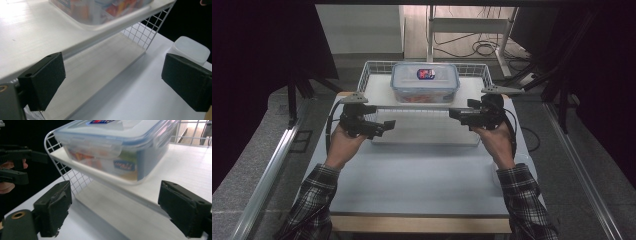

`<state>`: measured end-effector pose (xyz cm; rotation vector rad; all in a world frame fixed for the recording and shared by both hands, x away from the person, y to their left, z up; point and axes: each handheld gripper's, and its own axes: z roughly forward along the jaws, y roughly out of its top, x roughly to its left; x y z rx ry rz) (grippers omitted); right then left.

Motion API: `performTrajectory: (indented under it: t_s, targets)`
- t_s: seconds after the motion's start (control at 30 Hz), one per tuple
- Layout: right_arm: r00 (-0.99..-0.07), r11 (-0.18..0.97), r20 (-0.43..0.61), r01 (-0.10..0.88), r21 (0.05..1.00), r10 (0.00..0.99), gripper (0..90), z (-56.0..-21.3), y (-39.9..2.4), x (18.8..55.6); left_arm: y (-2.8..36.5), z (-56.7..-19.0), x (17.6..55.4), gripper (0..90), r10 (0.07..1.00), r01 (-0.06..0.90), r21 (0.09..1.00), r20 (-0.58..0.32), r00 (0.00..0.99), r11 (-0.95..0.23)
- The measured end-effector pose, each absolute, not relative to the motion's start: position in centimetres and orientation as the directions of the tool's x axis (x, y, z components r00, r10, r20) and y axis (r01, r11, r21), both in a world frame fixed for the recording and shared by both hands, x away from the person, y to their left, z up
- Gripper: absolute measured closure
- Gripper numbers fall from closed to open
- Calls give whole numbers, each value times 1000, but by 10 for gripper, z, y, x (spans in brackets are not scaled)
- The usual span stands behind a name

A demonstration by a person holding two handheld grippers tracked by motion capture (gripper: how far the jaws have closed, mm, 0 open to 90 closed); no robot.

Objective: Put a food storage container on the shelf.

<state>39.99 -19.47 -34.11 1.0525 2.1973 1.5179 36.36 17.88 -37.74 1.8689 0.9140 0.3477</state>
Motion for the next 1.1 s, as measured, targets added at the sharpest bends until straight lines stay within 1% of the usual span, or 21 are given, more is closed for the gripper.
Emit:
performTrajectory:
  t_s: [0.17,0.33,0.5,0.57,0.73,0.93,1.1]
  targets:
    - [-716,206,167,403,891,677,80,-347,-194,390,173,-383,355,33,710,427,871,-142,689,-241]
    - [-730,221,168,404,887,662,63,-360,-196,376,164,-389,341,27,693,400,876,-113,712,-268]
    - [-735,220,165,398,891,658,56,-367,-199,366,163,-395,331,26,690,392,881,-111,715,-265]
    - [-739,232,146,383,894,658,52,-369,-201,361,162,-400,326,25,689,389,883,-110,717,-264]
    - [-747,250,127,370,895,653,48,-376,-206,350,162,-410,313,21,697,382,882,-90,711,-276]
    - [-742,245,143,388,888,655,48,-390,-212,338,162,-421,295,19,710,368,882,-55,702,-296]
    - [-742,260,130,386,885,657,43,-401,-214,326,163,-433,283,18,713,368,881,-51,699,-298]
